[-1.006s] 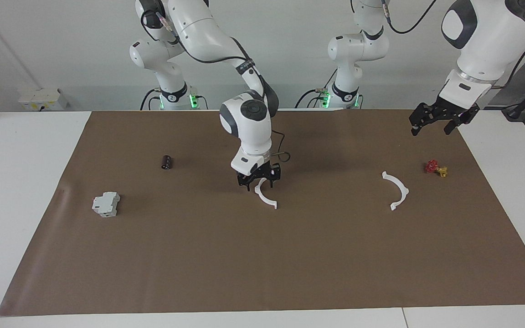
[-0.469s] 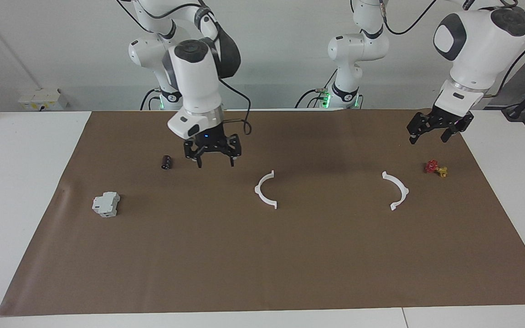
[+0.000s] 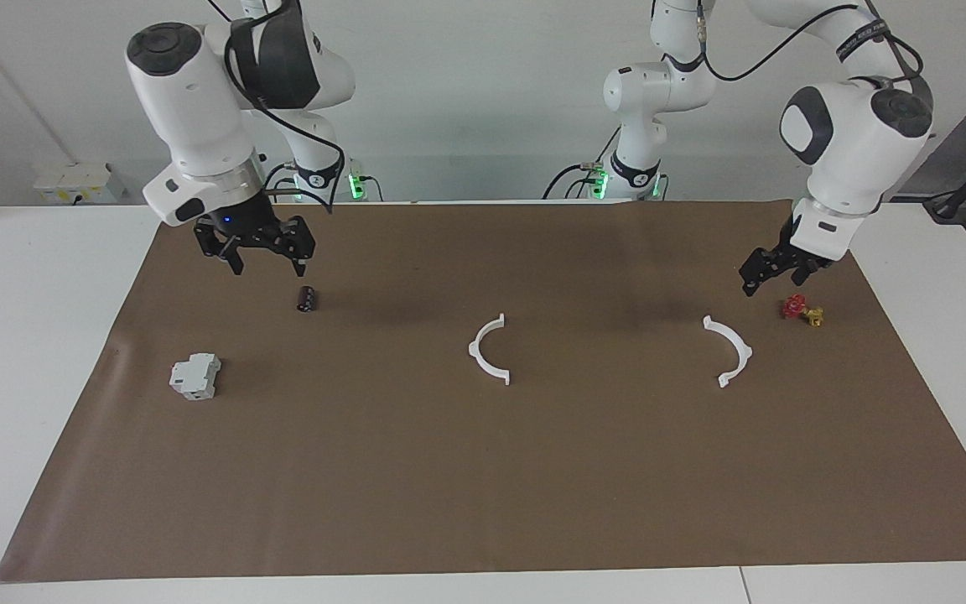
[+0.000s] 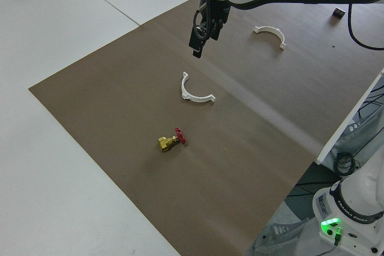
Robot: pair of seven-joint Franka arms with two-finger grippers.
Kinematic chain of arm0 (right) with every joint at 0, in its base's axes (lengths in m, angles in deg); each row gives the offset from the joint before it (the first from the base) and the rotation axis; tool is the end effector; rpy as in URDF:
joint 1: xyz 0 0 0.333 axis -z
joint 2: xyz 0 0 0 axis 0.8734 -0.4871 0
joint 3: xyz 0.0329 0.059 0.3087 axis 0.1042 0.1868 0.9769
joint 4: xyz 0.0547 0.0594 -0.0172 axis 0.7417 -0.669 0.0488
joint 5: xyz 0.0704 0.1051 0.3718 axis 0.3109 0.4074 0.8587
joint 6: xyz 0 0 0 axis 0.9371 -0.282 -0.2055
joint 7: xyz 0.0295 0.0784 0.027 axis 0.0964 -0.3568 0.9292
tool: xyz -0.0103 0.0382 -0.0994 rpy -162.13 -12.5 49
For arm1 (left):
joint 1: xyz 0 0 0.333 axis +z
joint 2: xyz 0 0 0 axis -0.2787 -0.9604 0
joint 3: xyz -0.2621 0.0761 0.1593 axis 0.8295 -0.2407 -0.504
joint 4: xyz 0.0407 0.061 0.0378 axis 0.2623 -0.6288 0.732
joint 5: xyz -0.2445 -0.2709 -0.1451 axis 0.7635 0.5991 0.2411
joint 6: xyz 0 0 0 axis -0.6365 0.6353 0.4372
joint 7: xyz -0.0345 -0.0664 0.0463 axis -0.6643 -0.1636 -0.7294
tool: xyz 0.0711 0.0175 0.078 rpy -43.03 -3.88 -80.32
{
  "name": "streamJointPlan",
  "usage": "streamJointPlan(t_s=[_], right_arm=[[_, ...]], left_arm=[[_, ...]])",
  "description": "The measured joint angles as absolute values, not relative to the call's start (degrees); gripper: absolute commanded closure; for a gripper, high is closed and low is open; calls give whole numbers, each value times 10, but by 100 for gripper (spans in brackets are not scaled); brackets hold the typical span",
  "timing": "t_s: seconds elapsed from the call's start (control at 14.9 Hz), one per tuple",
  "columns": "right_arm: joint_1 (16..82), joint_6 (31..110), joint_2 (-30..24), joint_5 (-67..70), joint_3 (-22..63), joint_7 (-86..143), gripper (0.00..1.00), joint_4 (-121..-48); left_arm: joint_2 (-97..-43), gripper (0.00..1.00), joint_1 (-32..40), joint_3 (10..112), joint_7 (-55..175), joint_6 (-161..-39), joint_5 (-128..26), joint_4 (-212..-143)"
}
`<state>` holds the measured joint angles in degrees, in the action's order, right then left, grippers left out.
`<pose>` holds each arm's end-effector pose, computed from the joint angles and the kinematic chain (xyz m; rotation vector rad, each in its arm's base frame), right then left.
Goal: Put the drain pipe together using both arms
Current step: 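Withdraw the right gripper while the left gripper reaches the other half-ring, then grasp the second white half-ring with the left gripper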
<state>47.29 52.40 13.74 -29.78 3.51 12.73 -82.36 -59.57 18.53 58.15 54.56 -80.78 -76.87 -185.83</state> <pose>0.5536 0.0355 0.5602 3.1321 -0.0996 -0.0073 0.5524 0.0217 0.4433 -3.1103 -0.3152 -0.0617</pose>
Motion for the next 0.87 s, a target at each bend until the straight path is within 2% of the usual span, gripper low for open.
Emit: streamJointPlan(t_s=[0.13,0.34,0.6,0.87], right_arm=[[499,480,146,-298,35,141,0,-810],[532,450,159,-298,35,142,0,-791],[540,454,164,-298,37,142,0,-790],[539,469,163,-312,43,188,0,-789]], left_arm=[[-603,0,187,581,575,-886,-769,-1914],[-604,0,197,580,583,-937,-769,-1967],[-611,0,202,580,600,-975,-768,-1997],[-649,0,201,585,660,-1018,-768,-2005]])
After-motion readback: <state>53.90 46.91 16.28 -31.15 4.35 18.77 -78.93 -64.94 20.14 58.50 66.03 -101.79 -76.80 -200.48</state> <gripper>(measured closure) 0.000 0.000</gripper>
